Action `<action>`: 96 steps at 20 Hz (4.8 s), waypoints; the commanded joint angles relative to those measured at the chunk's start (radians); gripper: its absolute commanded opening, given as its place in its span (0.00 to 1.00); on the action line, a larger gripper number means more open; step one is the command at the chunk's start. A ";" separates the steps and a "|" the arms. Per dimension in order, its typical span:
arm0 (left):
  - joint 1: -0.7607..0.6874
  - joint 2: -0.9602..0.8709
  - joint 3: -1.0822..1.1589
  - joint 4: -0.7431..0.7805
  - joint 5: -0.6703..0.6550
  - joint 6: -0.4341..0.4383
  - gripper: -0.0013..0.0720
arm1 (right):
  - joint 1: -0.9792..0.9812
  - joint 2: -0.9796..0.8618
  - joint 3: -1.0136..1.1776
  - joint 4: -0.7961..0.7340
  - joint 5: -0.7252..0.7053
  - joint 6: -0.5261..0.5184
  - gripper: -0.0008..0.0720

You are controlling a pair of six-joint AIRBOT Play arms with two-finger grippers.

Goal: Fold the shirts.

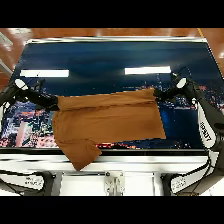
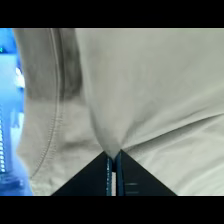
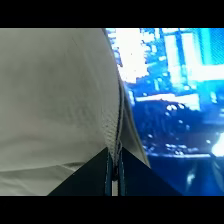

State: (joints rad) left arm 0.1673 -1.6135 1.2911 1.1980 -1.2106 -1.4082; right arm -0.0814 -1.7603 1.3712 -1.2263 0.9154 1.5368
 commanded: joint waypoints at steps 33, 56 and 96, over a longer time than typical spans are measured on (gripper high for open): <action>0.263 0.536 -0.885 -0.174 -0.083 0.099 0.73 | -0.414 0.198 -0.127 0.073 0.581 -0.211 0.75; 0.256 0.525 -0.945 -0.328 0.065 0.196 0.07 | -0.413 0.195 -0.336 0.146 0.522 -0.219 0.93; 0.222 0.162 -0.194 -0.567 0.051 0.190 0.06 | 0.016 -0.074 0.250 0.098 0.109 -0.084 0.10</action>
State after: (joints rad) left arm 0.4053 -1.3315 0.9836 0.6704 -1.1694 -1.2194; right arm -0.0917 -1.7367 1.4837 -1.0889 1.0447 1.3865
